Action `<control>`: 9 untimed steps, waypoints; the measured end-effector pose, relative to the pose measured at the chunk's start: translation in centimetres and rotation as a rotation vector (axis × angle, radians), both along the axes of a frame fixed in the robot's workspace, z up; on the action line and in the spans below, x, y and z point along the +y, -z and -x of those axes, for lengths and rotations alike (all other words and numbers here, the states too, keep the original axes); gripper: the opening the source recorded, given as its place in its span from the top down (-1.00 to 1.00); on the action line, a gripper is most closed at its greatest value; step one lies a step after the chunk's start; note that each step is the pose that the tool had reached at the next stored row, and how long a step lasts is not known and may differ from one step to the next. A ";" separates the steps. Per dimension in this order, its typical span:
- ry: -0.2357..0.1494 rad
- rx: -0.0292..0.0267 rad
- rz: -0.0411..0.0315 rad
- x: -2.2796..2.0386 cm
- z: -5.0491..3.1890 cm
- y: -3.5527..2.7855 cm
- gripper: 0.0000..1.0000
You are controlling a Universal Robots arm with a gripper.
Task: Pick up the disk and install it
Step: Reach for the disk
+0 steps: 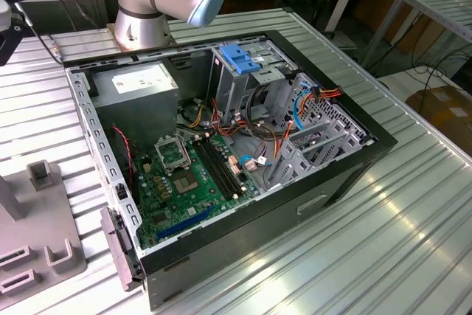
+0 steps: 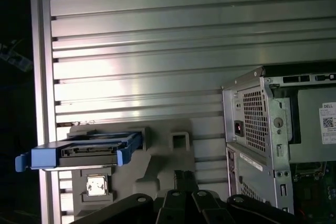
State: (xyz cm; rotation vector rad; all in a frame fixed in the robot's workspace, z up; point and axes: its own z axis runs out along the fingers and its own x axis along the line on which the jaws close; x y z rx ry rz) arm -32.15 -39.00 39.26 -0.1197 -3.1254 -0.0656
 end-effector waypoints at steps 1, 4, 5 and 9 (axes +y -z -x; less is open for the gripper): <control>0.000 0.0000 0.0000 0.00 0.09 0.00 0.80; 0.000 0.0003 0.0000 0.01 0.61 0.00 0.80; 0.000 0.0005 0.0000 0.01 0.87 0.00 0.80; 0.000 0.0009 0.0000 0.01 1.93 0.00 0.80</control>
